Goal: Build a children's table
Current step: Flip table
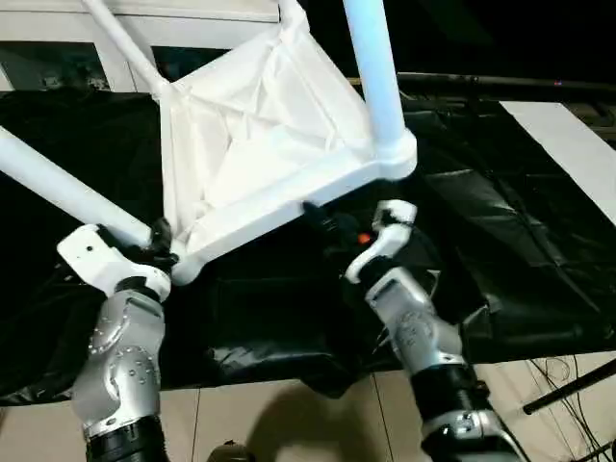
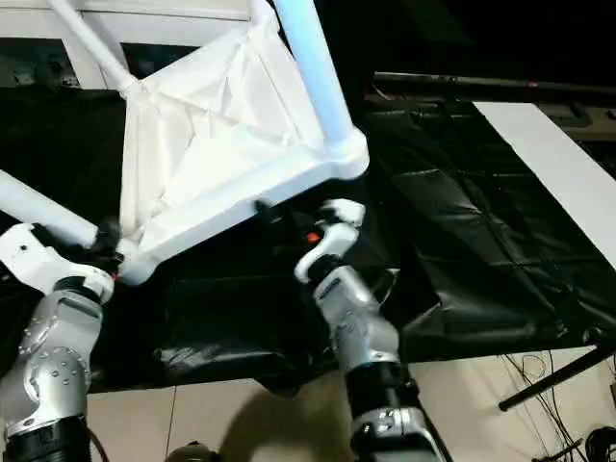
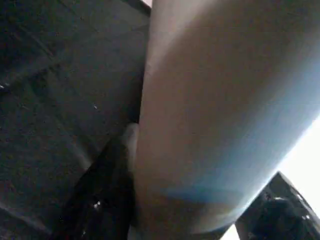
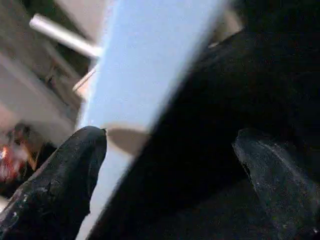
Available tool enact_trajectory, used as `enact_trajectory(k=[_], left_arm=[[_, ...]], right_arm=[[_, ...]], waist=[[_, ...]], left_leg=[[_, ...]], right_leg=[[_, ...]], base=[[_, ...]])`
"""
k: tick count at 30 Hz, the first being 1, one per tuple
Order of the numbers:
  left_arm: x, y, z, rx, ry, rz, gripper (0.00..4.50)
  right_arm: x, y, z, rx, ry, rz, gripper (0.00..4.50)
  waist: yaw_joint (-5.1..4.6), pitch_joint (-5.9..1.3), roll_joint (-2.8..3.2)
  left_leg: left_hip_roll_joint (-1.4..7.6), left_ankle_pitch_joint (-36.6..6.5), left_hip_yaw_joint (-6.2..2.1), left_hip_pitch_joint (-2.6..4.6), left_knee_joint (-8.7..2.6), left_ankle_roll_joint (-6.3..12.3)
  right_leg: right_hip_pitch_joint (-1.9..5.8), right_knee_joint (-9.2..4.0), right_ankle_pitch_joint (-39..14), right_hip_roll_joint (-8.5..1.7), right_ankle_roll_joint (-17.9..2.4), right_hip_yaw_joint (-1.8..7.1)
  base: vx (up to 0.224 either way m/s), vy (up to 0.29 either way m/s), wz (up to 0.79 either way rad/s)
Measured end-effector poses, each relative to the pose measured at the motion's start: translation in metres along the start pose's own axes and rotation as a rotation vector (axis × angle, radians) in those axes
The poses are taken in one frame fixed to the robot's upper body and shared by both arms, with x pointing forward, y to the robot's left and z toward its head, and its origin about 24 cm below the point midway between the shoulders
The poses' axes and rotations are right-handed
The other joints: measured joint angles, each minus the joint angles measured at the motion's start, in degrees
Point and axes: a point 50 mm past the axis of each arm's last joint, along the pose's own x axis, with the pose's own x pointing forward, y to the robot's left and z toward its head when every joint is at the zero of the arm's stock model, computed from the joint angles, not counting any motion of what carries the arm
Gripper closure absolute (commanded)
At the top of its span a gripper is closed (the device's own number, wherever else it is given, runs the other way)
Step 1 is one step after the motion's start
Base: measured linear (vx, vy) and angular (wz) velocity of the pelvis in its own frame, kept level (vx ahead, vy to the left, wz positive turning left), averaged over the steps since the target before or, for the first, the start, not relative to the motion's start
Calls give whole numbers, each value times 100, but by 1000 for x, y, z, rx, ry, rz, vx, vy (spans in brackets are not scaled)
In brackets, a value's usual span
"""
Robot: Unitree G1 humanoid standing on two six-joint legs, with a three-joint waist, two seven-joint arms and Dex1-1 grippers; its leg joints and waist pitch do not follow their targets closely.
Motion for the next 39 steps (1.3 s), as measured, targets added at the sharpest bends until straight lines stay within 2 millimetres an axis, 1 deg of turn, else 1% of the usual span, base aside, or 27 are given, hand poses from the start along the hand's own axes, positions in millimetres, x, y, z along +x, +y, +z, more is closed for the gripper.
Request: enact_trajectory(k=[3, 10, 17, 20, 24, 26, 29, 33, 36, 39], left_arm=[[-2, -1, -2, 6, 6, -12, 226], [-4, -4, -4, 15, 19, -34, 226], [-5, -5, -6, 22, 29, -47, 226], [-5, -8, -8, 28, 37, -58, 226], [-6, -11, -10, 36, 51, -81, 226], [-9, -12, -12, 43, 58, -94, 226], [-13, -14, -14, 54, 67, -107, 226], [-16, -16, -15, 66, 73, -118, 226], [-18, -20, -16, 83, 79, -133, 226], [-20, -20, -16, 101, 72, -133, 226]], right_arm=[[2, -2, 3, 45, -16, 4, 0], [6, 0, -1, 77, -3, 59, 0], [8, 11, -4, 82, 18, 178, 0], [8, 13, -5, 76, 23, 196, 0], [13, 8, -4, 75, 19, 139, 0], [21, 6, 2, 72, 8, 94, 0], [29, 9, 11, 81, -18, 84, 0], [32, 7, 8, 110, -4, 67, 0], [39, 9, 11, 135, -11, 48, 0], [47, 10, 19, 172, -40, 0, 0]], waist=[[-44, -1, 2], [-121, -1, 0], [-128, -1, 4], [-124, -1, 4], [-130, -1, 4], [-137, -1, 4], [-133, -2, 3], [-135, 1, -2], [-138, 3, -5], [-181, 11, -19]], left_leg=[[1, 1, 1, 1, 0, 0], [2, 11, 3, -5, 0, 17], [4, 12, 5, -6, 0, 18], [4, 16, 5, -9, 0, 23], [4, 20, 11, -9, 0, 27], [8, 22, 19, -10, 0, 26], [22, 21, 45, -10, 0, 27], [38, 22, 69, -15, 0, 29], [43, 33, 77, -38, 0, 43], [46, 40, 86, -50, 1, 52]], right_leg=[[0, 1, 0, 0, 0, 0], [-1, 1, 1, -1, -1, -3], [-1, 0, 1, -1, -2, -4], [-1, 1, 2, -1, -3, -5], [-1, 1, 6, -5, -8, -6], [-3, 1, 7, -7, -9, -7], [-3, 0, 7, -7, -9, -7], [-12, -1, 7, -6, -9, -9], [-35, 5, 9, -6, -10, -10], [-54, 10, 16, -5, -12, -5]], base=[[0, 0, 0], [0, 0, 0], [0, 0, 0], [0, 0, 0], [0, 0, 0], [0, 0, 0], [0, 0, 0], [0, 0, 0], [0, 0, 0], [0, 0, 0]])
